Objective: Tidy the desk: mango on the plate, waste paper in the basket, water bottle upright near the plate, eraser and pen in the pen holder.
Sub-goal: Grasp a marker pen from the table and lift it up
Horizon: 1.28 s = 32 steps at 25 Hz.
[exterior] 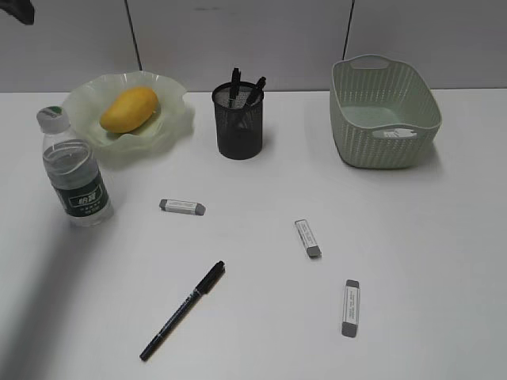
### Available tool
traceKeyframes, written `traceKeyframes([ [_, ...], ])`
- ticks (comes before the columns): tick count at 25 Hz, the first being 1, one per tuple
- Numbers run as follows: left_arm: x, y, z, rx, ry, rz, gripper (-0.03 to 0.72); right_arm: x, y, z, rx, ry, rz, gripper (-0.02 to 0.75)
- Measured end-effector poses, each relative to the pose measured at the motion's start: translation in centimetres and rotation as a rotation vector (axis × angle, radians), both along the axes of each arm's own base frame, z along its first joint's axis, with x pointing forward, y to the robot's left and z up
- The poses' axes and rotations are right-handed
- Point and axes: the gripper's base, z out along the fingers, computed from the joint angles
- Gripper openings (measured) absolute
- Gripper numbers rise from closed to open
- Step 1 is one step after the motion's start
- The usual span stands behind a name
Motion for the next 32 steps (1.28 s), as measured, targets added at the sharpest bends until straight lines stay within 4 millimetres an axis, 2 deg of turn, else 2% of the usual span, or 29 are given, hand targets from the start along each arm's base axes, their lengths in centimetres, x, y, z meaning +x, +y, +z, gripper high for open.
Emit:
traceKeyframes([
  [2, -0.7, 0.4, -0.6, 0.009, 0.026, 0.006, 0.517, 0.0, 0.0, 0.0, 0.0, 0.0, 0.0, 0.39],
  [5, -3.7, 0.7, -1.6, 0.011, 0.073, 0.008, 0.517, 0.0, 0.0, 0.0, 0.0, 0.0, 0.0, 0.39],
  [11, -13.0, 2.2, -2.0, 0.028, 0.076, 0.046, 0.515, 0.0, 0.0, 0.0, 0.0, 0.0, 0.0, 0.389],
  [16, -19.7, 3.3, -2.7, 0.029, 0.052, 0.099, 0.505, 0.0, 0.0, 0.0, 0.0, 0.0, 0.0, 0.389],
  [21, -26.5, 4.5, -3.9, 0.042, -0.083, 0.114, 0.502, 0.0, 0.0, 0.0, 0.0, 0.0, 0.0, 0.389],
  [27, -31.7, 5.1, -4.8, 0.008, -0.252, 0.12, 0.502, 0.0, 0.0, 0.0, 0.0, 0.0, 0.0, 0.389],
  [32, -34.6, 5.4, -5.6, -0.015, -0.327, 0.126, 0.502, 0.0, 0.0, 0.0, 0.0, 0.0, 0.0, 0.389],
])
